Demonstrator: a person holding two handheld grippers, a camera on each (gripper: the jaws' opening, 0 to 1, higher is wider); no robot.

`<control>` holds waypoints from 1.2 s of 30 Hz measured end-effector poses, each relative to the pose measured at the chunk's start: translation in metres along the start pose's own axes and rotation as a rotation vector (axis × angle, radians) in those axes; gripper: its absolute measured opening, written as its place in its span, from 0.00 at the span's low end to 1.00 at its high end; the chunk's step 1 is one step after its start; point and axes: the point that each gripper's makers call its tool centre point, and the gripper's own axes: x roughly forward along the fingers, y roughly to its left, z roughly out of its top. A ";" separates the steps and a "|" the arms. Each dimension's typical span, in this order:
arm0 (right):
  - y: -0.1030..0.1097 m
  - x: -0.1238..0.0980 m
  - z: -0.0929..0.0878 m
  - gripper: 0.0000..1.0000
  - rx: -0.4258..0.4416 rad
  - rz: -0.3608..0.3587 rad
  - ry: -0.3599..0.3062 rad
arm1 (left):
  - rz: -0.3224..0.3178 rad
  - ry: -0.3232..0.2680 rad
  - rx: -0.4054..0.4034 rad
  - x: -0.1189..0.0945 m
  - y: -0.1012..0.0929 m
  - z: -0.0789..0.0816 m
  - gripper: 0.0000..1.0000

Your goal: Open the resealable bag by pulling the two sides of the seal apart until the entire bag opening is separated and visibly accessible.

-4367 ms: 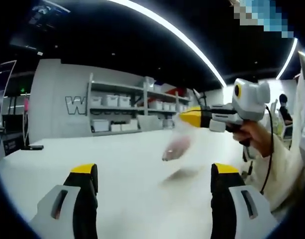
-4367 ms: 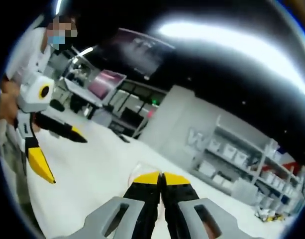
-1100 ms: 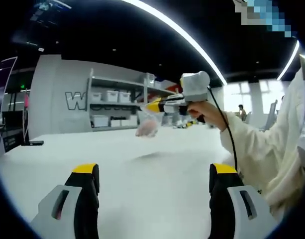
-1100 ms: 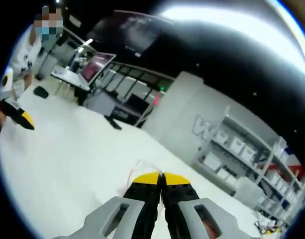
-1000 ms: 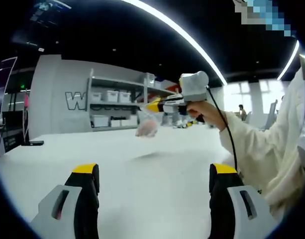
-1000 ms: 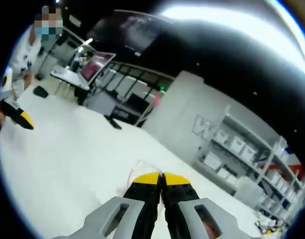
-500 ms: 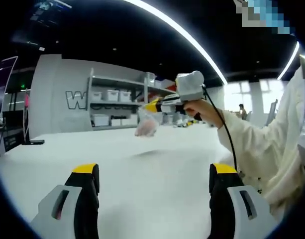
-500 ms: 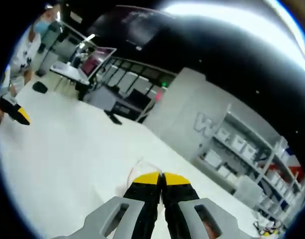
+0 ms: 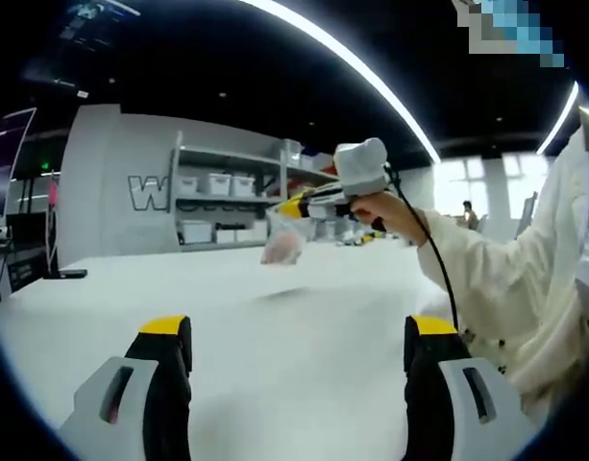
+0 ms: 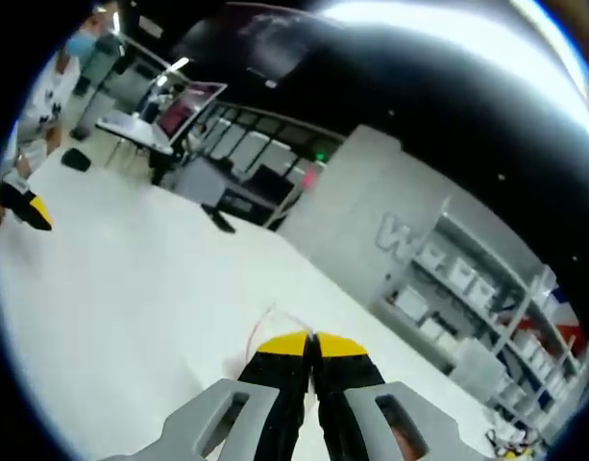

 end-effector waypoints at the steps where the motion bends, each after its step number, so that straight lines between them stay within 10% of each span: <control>1: 0.000 0.001 0.000 0.00 0.000 0.001 0.002 | -0.002 0.001 0.000 0.000 0.000 0.000 0.91; 36: -0.016 0.024 -0.004 0.00 -0.065 -0.056 0.020 | 0.003 0.020 -0.003 0.002 0.000 -0.007 0.90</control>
